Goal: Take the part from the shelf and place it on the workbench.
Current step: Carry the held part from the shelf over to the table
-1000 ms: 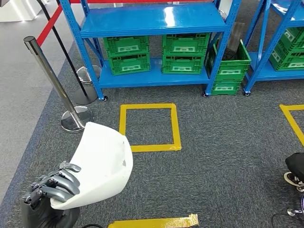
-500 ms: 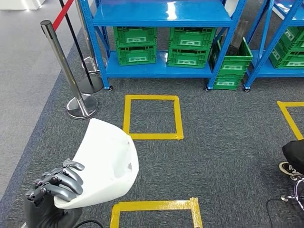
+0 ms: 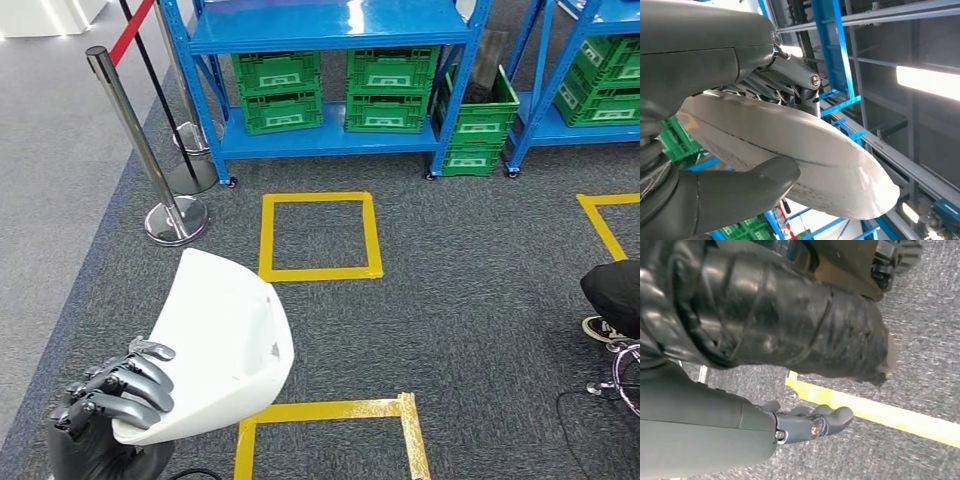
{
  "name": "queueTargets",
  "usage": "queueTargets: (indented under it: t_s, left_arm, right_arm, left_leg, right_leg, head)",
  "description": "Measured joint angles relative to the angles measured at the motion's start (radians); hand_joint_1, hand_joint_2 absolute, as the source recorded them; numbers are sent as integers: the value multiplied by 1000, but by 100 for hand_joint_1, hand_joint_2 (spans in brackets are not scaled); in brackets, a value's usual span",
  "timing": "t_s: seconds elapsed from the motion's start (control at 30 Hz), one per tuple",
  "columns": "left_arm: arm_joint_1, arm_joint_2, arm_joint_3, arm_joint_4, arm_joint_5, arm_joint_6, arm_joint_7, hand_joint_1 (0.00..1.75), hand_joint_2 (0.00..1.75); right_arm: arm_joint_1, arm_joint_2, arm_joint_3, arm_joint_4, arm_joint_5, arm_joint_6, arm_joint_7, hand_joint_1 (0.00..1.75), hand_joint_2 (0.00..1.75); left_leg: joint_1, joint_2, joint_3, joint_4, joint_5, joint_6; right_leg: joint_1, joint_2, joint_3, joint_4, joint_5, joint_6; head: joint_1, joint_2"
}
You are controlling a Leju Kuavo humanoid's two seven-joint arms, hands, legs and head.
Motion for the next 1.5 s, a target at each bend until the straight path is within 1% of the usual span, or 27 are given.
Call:
queueTargets:
  t_s: [0.03,0.07,0.1,0.13,0.17,0.2,0.23,0.27,0.33,0.37,0.4,0.63,0.77,0.9,1.0,1.17,1.23,1.3,1.33,1.37,1.43,1.47,1.5]
  left_arm:
    - [0,0,-1,0,-3,4,0,175,175]
    - [0,1,-2,0,-7,7,0,175,175]
    - [-1,1,-3,0,-11,10,0,175,175]
    - [-1,2,-4,0,-14,13,0,175,175]
    - [-2,3,-5,0,-17,16,0,175,175]
    - [-3,4,-8,0,-19,19,0,175,175]
    - [-4,5,-11,0,-20,21,0,175,175]
    - [-5,5,-14,0,-21,23,0,175,175]
    - [-9,7,-22,1,-23,27,0,175,175]
    - [-10,7,-25,1,-24,28,0,175,175]
    - [-11,8,-28,2,-25,29,0,175,175]
    - [-17,10,-32,3,-26,31,0,175,175]
    - [-24,11,-41,8,-31,33,0,175,175]
    - [-30,12,-51,10,-32,37,0,175,175]
    - [-32,13,-54,10,-33,38,0,175,175]
    - [-35,16,-56,11,-33,43,0,175,175]
    - [-37,17,-57,11,-32,45,0,175,175]
    - [-38,18,-59,11,-32,48,0,175,175]
    - [-40,18,-61,11,-32,50,0,175,175]
    - [-41,18,-64,12,-32,51,0,175,175]
    - [-42,20,-69,13,-30,52,0,175,175]
    - [-42,20,-71,15,-28,52,0,175,175]
    - [-42,20,-72,16,-26,51,0,175,175]
  right_arm:
    - [0,0,0,0,0,0,0,0,0]
    - [1,0,-1,0,0,0,0,0,0]
    - [1,0,-1,0,0,0,0,0,0]
    - [0,0,-2,0,0,0,0,0,0]
    - [0,0,-2,0,0,0,0,0,0]
    - [-1,0,-2,0,0,0,0,0,0]
    - [-1,0,-2,0,-1,2,1,0,0]
    - [-2,0,-3,0,-2,4,1,0,0]
    - [-2,0,-6,0,-3,13,2,0,0]
    - [-2,0,-8,0,-3,16,2,0,0]
    - [-2,0,-10,0,-4,18,2,0,0]
    - [-1,-1,-18,0,-5,26,2,0,0]
    - [-1,-11,-20,0,-1,66,-5,0,0]
    - [2,-26,-21,0,-1,103,-25,0,0]
    - [3,-31,-23,0,-4,113,-31,0,0]
    - [4,-32,-26,0,-13,119,-32,0,0]
    - [4,-32,-26,0,-16,120,-32,0,0]
    - [3,-32,-27,0,-17,120,-32,0,0]
    - [3,-32,-27,0,-18,120,-32,0,0]
    - [3,-33,-28,0,-18,120,-32,0,0]
    - [4,-34,-31,0,-19,121,-32,0,0]
    - [6,-34,-33,0,-19,121,-32,0,0]
    - [8,-35,-35,0,-19,122,-32,0,0]
  left_leg:
    - [3,0,13,2,11,-1]
    - [5,0,43,-34,35,-1]
    - [6,0,83,-97,63,1]
    - [6,-1,123,-160,80,5]
    - [4,-2,150,-208,91,10]
    - [2,-3,165,-236,93,16]
    - [1,-4,169,-249,89,21]
    - [0,-4,167,-256,86,23]
    - [0,-6,165,-267,79,25]
    - [-1,-6,163,-267,77,26]
    - [-2,-6,162,-267,76,28]
    - [-5,-5,160,-266,79,40]
    - [-6,-4,160,-265,81,42]
    - [-6,-4,161,-265,83,44]
    - [-6,-5,160,-264,83,44]
    - [-10,-5,159,-259,81,47]
    - [-11,-5,159,-262,82,51]
    - [-7,-3,162,-276,90,62]
    - [-4,0,162,-284,95,67]
    - [-2,3,162,-290,99,72]
    - [-3,11,156,-291,101,75]
    - [-3,16,155,-290,101,74]
    - [-2,21,154,-288,100,73]
  right_leg:
    - [0,0,-5,2,3,1]
    - [-1,0,-5,5,4,3]
    - [-1,0,-5,9,4,5]
    - [-1,1,-7,13,3,8]
    - [0,2,-11,16,3,13]
    - [1,2,-14,19,3,19]
    - [2,3,-19,23,1,25]
    - [2,3,-21,26,2,26]
    - [2,3,-28,30,2,24]
    - [1,4,-33,30,5,21]
    - [0,4,-36,28,5,22]
    - [-3,6,-43,21,14,37]
    - [-4,5,-43,21,17,41]
    - [-4,5,-44,22,17,41]
    - [-4,5,-45,23,18,42]
    - [-8,5,-46,23,19,47]
    - [-9,5,-45,21,21,52]
    - [-9,6,-47,29,11,57]
    - [-9,7,-59,53,-7,59]
    - [-9,9,-83,100,-35,61]
    - [-10,11,-154,234,-98,64]
    - [-11,11,-183,288,-112,66]
    - [-12,10,-198,309,-106,68]
  head:
    - [0,0]
    - [0,0]
    - [0,0]
    - [-1,0]
    - [-1,0]
    - [-1,0]
    - [-1,0]
    - [0,0]
    - [2,0]
    - [5,0]
    - [6,0]
    - [6,0]
    - [6,0]
    - [6,0]
    - [5,0]
    - [5,0]
    - [5,0]
    - [5,0]
    - [7,0]
    - [11,0]
    - [16,0]
    - [17,0]
    - [17,0]
